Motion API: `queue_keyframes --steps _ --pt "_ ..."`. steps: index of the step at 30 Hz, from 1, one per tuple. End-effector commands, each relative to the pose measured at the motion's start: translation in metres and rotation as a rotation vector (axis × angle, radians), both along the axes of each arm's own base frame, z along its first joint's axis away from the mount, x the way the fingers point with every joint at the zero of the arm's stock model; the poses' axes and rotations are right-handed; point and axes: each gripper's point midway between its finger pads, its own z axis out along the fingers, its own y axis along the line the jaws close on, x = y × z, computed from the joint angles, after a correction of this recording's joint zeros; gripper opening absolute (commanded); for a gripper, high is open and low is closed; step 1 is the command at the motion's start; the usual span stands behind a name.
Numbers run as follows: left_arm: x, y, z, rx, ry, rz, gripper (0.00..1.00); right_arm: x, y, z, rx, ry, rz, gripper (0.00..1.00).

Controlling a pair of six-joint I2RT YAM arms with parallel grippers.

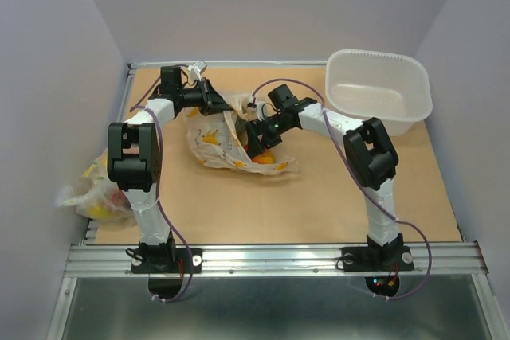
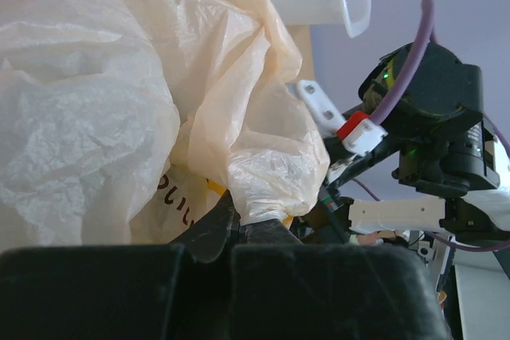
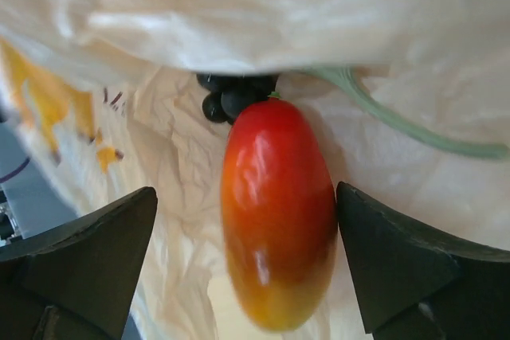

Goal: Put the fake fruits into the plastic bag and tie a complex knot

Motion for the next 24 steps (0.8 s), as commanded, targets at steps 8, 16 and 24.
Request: queue_keyframes --steps 8,16,24 --pt "-0.007 0.002 0.027 0.018 -0.114 -0.023 0.0 0.0 -0.085 0.104 0.04 -0.181 -0.037 1.0" --pt "-0.008 0.003 0.025 0.035 -0.133 -0.026 0.0 -0.028 -0.16 0.081 -0.064 -0.246 0.07 0.77" --pt "-0.014 0.003 0.017 0.057 -0.104 -0.035 0.0 -0.033 -0.154 0.05 -0.074 -0.277 0.15 0.83"
